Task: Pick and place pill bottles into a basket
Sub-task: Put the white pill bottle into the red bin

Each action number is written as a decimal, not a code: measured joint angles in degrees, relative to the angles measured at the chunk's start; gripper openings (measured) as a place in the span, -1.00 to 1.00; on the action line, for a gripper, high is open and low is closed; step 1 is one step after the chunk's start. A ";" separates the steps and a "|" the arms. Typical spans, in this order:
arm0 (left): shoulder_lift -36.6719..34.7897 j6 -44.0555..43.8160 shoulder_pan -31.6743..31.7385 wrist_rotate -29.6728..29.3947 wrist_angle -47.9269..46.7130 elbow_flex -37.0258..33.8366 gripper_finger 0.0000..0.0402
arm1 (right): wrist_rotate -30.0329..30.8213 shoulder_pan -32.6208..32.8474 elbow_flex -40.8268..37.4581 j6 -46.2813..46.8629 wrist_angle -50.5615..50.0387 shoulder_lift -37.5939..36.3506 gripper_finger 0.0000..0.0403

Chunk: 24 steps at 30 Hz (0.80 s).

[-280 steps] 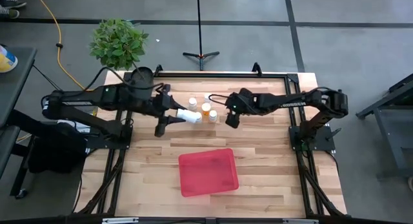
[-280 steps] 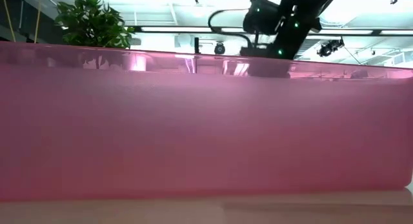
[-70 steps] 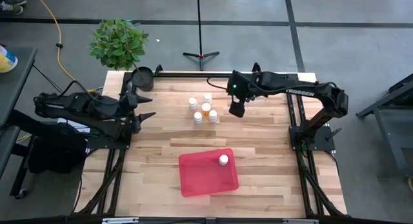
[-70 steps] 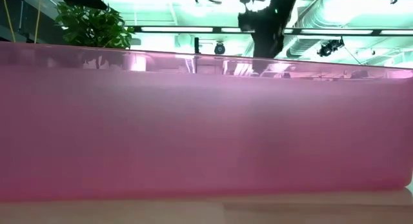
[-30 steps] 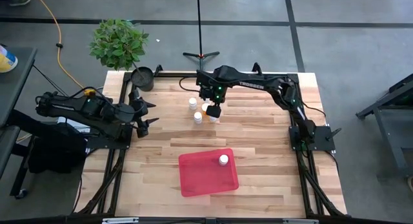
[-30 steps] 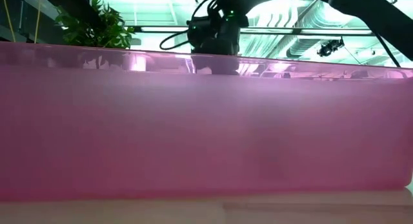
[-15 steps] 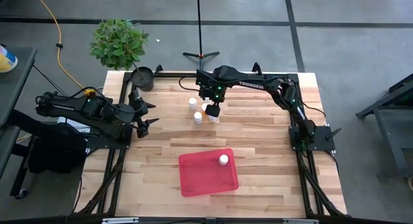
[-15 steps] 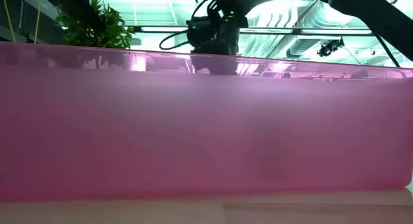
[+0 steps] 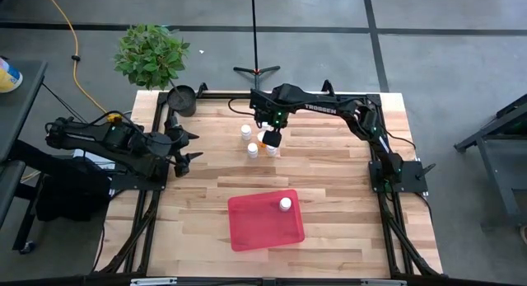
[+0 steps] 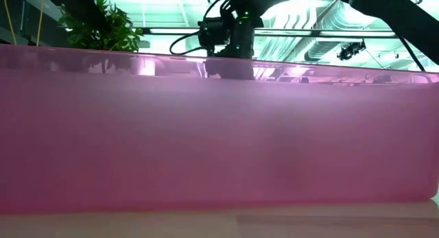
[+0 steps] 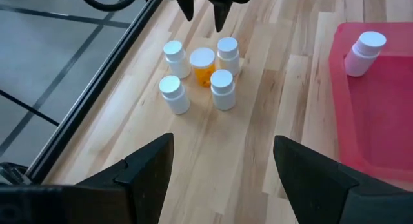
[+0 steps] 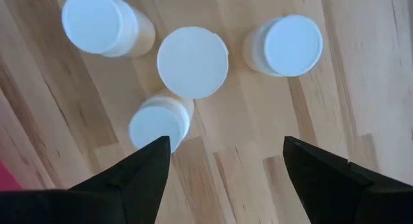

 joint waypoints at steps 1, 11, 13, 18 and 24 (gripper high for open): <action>0.00 0.01 0.00 -0.02 0.00 0.00 0.49 | -0.11 0.00 0.00 -0.02 0.00 0.00 0.45; 0.00 0.29 0.00 -0.07 0.00 0.00 0.49 | -2.12 0.02 0.00 -1.07 0.05 0.00 0.45; 0.00 0.72 0.00 -0.09 0.00 0.02 0.49 | -2.63 0.04 0.00 -1.79 0.29 0.00 0.45; 0.00 0.84 0.00 -0.09 0.00 0.02 0.49 | -3.94 0.04 0.00 -1.92 1.97 0.00 0.45; 0.00 0.99 0.00 -0.09 -0.03 0.02 0.49 | -5.59 0.86 -0.02 -0.50 1.85 0.00 0.63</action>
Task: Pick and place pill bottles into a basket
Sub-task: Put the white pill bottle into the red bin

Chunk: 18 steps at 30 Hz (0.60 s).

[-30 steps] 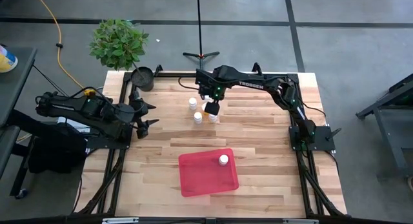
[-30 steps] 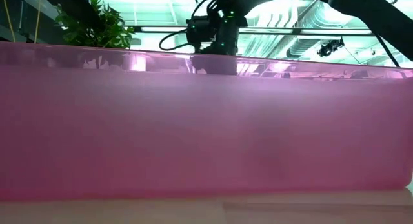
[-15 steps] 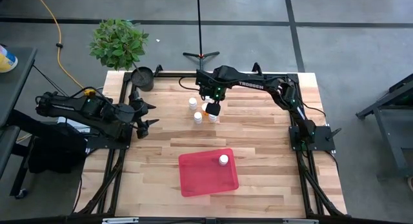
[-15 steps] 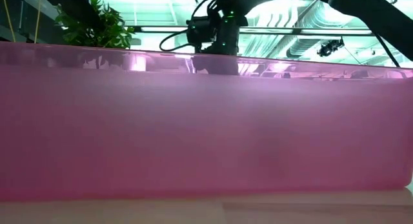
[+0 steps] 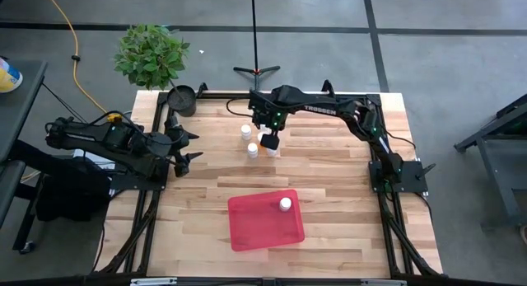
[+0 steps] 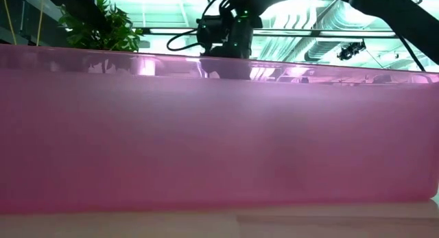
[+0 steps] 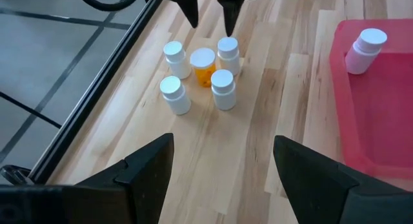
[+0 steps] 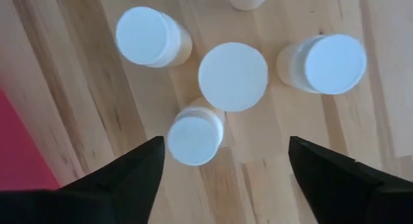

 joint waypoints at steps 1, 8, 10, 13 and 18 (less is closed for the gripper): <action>0.00 0.00 0.00 0.00 -0.01 -0.02 0.49 | 0.18 0.26 -0.04 0.00 0.07 0.00 0.68; 0.00 0.00 0.00 0.00 -0.37 0.00 0.49 | 3.58 1.82 -0.04 -1.30 0.11 0.00 0.97; 0.00 -0.03 0.00 0.00 -0.86 0.00 0.49 | 2.94 2.23 -0.04 -0.97 0.12 0.00 0.95; 0.00 -0.42 0.00 0.00 -1.36 0.00 0.49 | 3.21 2.96 -0.04 -1.50 0.08 0.02 0.90; 0.00 -0.67 0.00 0.00 -1.34 0.00 0.49 | 3.61 3.35 -1.38 -0.82 0.99 0.02 0.92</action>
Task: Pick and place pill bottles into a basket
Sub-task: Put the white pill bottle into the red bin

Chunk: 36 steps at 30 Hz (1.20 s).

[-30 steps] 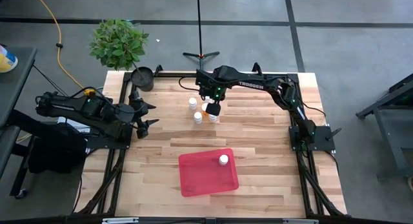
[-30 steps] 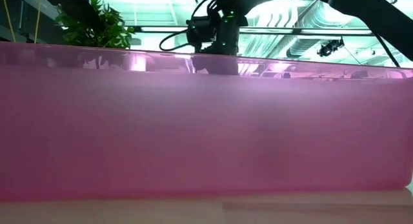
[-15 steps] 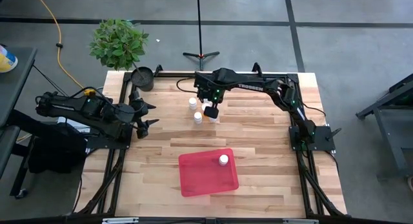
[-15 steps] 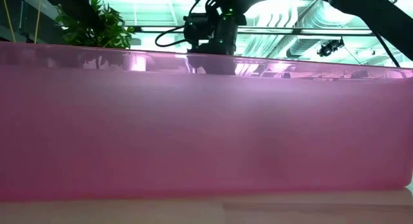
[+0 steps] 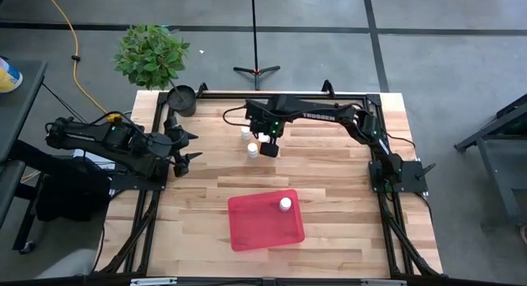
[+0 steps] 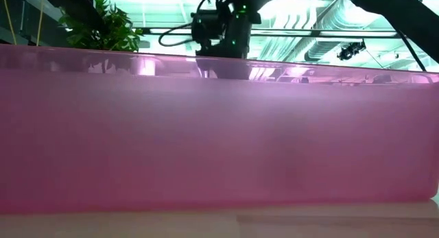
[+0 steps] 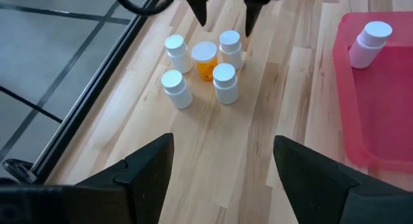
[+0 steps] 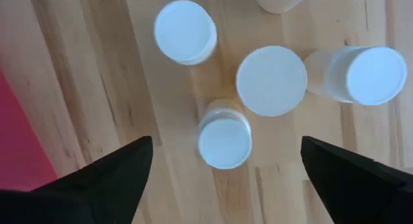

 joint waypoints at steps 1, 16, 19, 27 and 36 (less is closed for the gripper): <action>0.00 -0.16 0.00 0.00 0.00 0.00 0.49 | 0.41 0.01 -0.88 0.16 0.14 0.00 0.93; 0.00 -0.84 0.00 0.07 -1.89 0.00 0.49 | 5.35 -0.32 -12.72 -2.99 5.68 0.11 0.98; 0.00 -0.84 0.00 0.07 -1.90 0.00 0.49 | 3.44 -0.31 -12.59 -2.90 7.61 0.09 0.97; 0.00 -0.84 0.00 0.09 -1.95 0.00 0.49 | 0.48 -0.37 -12.59 -3.74 10.59 0.09 0.98; 0.00 -0.86 0.00 0.11 -2.43 0.00 0.49 | -1.34 -0.60 -12.56 -4.08 12.75 0.07 0.89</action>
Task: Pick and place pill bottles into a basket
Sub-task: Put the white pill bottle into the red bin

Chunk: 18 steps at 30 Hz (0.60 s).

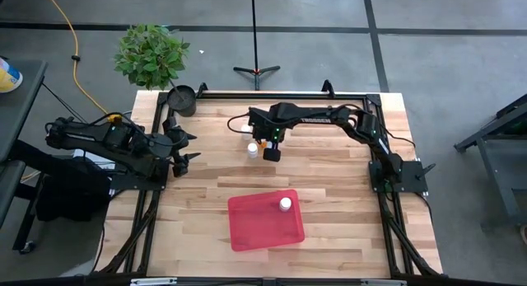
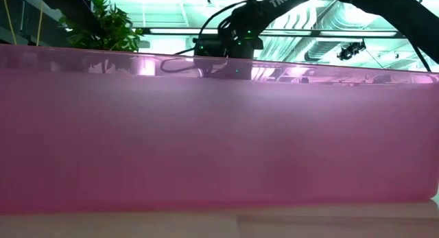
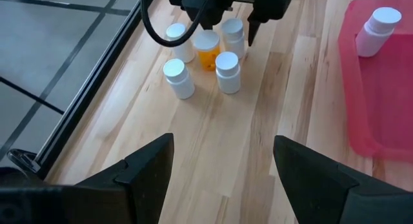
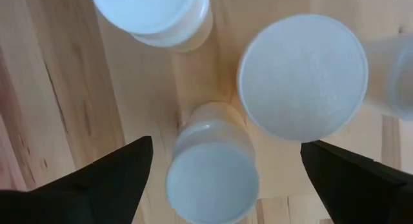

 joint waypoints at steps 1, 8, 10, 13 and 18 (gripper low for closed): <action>0.00 -0.01 0.00 0.00 -0.04 0.00 0.49 | -0.04 0.00 0.00 0.00 0.01 0.00 0.87; 0.00 -0.20 0.00 0.01 -0.10 0.00 0.49 | -1.14 0.00 0.00 0.00 0.01 0.00 0.72; 0.00 -0.20 0.00 0.02 -0.10 0.00 0.49 | -1.23 0.00 0.00 0.00 0.02 0.00 0.67; 0.00 -0.31 0.00 0.04 -0.15 0.00 0.49 | -1.49 0.00 0.00 0.00 0.00 0.00 0.59; 0.00 -0.61 0.00 0.07 -0.56 0.00 0.49 | -1.58 0.00 0.00 0.00 -0.68 0.00 0.45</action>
